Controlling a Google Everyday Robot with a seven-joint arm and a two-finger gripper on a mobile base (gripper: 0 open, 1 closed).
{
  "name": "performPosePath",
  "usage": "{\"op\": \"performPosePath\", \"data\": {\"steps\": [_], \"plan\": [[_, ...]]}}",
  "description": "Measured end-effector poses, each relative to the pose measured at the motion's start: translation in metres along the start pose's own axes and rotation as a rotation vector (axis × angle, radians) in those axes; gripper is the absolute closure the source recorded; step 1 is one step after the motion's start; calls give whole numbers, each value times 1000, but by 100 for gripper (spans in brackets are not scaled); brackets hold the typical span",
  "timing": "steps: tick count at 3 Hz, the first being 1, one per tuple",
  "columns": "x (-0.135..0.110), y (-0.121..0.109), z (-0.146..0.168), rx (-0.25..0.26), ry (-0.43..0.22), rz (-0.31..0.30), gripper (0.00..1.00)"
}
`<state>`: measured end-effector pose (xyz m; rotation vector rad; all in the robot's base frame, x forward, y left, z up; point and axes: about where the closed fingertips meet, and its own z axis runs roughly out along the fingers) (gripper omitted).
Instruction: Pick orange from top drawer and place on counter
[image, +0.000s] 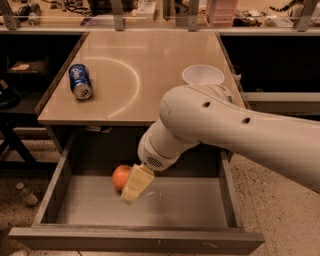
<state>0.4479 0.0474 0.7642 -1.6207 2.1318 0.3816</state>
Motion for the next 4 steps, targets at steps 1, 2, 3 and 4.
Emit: {"op": "performPosePath", "data": {"steps": [1, 2, 3, 4], "plan": [[-3, -1, 0, 9, -8, 26, 0], [-3, 5, 9, -23, -37, 10, 0], [-10, 20, 42, -77, -116, -1, 0], [-28, 23, 72, -101, -186, -29, 0]]}}
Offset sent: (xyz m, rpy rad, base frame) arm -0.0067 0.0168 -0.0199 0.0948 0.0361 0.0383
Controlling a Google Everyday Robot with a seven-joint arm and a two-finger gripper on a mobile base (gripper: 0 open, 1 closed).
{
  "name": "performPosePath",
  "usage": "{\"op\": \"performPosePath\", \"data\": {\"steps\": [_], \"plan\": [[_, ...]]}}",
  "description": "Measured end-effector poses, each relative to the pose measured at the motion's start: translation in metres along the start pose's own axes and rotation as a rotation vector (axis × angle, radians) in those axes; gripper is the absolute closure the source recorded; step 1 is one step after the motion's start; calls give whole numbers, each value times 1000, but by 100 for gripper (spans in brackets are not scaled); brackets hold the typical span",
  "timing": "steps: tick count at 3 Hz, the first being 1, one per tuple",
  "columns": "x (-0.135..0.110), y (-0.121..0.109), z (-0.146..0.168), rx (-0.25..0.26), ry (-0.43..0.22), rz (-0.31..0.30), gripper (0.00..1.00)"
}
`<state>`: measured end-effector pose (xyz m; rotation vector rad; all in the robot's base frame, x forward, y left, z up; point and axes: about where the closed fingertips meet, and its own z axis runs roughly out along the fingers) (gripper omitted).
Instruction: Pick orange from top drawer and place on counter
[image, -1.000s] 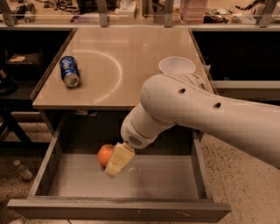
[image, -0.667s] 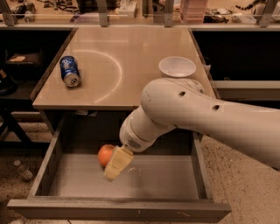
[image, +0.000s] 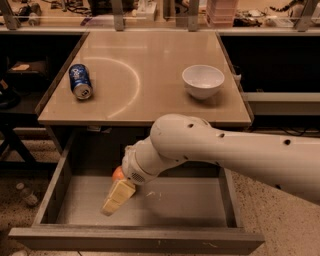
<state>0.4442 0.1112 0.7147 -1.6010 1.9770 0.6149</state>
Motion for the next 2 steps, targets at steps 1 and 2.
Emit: {"op": "performPosePath", "data": {"steps": [1, 2], "plan": [[0, -1, 2, 1, -6, 1, 0], [5, 0, 9, -8, -17, 4, 0]]}}
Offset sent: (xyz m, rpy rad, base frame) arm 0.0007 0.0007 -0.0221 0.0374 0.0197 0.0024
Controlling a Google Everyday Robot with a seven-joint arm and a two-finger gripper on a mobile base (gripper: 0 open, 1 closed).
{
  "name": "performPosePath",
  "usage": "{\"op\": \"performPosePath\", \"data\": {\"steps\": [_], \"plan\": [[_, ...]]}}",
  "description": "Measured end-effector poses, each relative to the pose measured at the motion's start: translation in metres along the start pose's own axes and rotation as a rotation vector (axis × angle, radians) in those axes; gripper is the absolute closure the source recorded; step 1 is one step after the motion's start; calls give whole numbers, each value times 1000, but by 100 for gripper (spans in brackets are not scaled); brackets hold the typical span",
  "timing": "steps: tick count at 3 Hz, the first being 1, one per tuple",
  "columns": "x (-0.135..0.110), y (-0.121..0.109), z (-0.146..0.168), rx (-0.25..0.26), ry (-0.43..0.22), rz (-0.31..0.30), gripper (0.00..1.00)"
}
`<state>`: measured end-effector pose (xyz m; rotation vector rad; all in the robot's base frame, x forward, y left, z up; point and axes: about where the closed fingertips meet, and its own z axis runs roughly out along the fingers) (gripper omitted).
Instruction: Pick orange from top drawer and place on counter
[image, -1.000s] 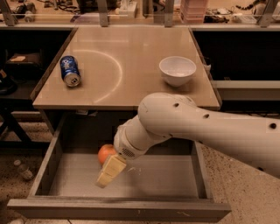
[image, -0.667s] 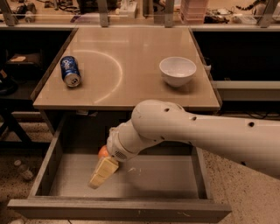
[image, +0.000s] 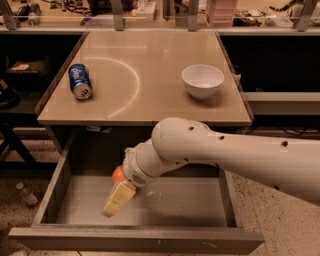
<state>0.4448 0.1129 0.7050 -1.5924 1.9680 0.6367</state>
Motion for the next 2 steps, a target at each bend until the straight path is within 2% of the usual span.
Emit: {"op": "performPosePath", "data": {"steps": [2], "plan": [[2, -46, 30, 47, -32, -31, 0]]}}
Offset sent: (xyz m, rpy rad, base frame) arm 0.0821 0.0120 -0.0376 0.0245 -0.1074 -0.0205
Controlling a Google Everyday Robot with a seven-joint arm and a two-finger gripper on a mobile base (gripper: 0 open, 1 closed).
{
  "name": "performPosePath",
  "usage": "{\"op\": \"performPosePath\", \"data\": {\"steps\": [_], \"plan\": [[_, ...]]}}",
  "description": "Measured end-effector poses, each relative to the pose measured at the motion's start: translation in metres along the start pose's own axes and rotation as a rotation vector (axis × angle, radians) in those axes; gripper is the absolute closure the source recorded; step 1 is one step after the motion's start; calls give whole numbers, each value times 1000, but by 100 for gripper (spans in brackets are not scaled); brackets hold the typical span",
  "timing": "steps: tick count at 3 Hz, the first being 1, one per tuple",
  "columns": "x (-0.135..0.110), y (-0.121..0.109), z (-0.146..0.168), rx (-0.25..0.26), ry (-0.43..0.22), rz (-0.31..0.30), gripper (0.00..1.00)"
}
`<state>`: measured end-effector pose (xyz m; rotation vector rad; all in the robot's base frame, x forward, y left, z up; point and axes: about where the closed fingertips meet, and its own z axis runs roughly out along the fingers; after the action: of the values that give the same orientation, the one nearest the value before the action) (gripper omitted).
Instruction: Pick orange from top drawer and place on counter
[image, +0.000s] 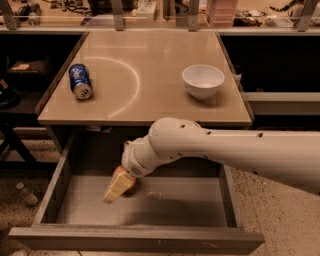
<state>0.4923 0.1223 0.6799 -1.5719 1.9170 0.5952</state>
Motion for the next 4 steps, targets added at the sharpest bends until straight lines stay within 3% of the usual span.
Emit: {"op": "performPosePath", "data": {"steps": [2, 4], "plan": [[22, -22, 28, 11, 1, 22, 0], [44, -19, 41, -1, 17, 59, 0]]}}
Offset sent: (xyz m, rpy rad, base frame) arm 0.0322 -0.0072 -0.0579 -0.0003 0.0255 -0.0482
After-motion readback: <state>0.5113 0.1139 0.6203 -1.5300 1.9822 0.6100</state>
